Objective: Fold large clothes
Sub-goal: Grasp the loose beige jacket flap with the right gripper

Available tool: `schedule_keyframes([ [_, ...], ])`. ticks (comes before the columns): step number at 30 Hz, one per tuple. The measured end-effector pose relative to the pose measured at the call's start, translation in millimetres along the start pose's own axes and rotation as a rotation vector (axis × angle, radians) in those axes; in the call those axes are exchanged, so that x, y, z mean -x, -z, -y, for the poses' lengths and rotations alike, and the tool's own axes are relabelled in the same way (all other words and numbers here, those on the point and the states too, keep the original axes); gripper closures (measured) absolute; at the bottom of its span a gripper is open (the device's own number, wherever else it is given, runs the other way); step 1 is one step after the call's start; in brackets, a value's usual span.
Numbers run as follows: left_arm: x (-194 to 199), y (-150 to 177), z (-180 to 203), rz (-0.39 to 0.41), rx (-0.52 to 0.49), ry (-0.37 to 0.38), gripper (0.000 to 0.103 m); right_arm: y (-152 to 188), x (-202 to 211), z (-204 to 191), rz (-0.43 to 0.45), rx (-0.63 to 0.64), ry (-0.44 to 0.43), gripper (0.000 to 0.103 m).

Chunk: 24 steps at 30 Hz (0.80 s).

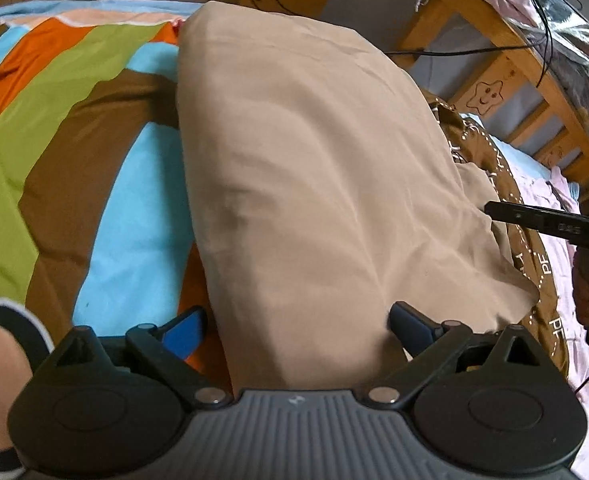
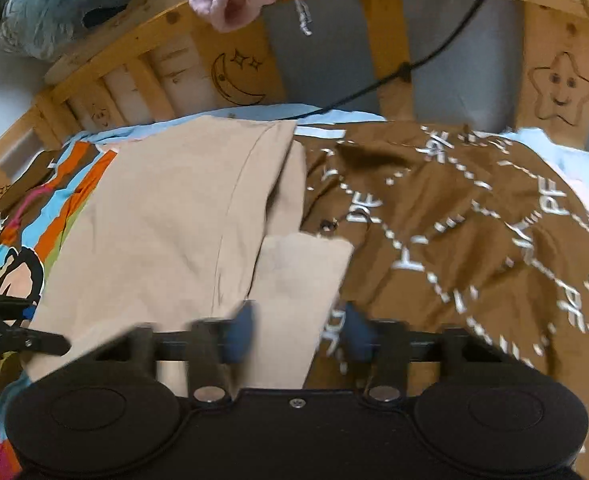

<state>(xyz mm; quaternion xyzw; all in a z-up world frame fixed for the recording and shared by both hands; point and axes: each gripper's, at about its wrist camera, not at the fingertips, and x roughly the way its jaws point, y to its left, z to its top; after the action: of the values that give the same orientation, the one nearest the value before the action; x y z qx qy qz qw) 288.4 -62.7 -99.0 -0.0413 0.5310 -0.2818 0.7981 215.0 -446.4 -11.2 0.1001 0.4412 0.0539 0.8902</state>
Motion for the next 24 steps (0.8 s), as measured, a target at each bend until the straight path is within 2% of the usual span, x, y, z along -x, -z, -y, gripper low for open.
schedule_keyframes([
  [2, 2, 0, -3, 0.000, 0.012, 0.000, 0.006, 0, 1, -9, 0.028, 0.067, -0.010, 0.093],
  [4, 5, 2, -6, 0.000, 0.019, -0.002, 0.006, 7, 10, -26, 0.074, 0.194, -0.030, 0.095],
  [6, 6, 2, -8, -0.005, 0.029, -0.005, 0.006, 18, 18, -39, 0.087, 0.260, -0.060, 0.096],
  [10, 5, -1, -7, -0.008, 0.019, -0.014, 0.006, 33, 25, -43, 0.078, 0.296, -0.067, 0.096],
  [12, 5, -3, -5, -0.009, 0.006, -0.022, 0.005, 28, 24, -28, 0.060, 0.233, -0.049, 0.096],
  [13, 5, -5, -3, -0.009, 0.001, -0.025, 0.005, 24, 22, -19, 0.047, 0.190, -0.042, 0.092],
  [14, 5, -6, -1, -0.011, -0.005, -0.030, 0.004, 20, 20, -9, 0.028, 0.137, -0.045, 0.082],
  [15, 5, -6, -1, -0.012, -0.007, -0.035, 0.003, 16, 16, 0, 0.004, 0.083, -0.062, 0.077],
  [20, 13, -19, -4, 0.030, 0.022, -0.018, 0.005, 7, 9, 25, -0.027, -0.101, -0.113, 0.035],
  [24, 18, -40, -19, 0.106, 0.084, -0.014, 0.004, 4, -10, 30, -0.081, -0.175, -0.140, 0.034],
])
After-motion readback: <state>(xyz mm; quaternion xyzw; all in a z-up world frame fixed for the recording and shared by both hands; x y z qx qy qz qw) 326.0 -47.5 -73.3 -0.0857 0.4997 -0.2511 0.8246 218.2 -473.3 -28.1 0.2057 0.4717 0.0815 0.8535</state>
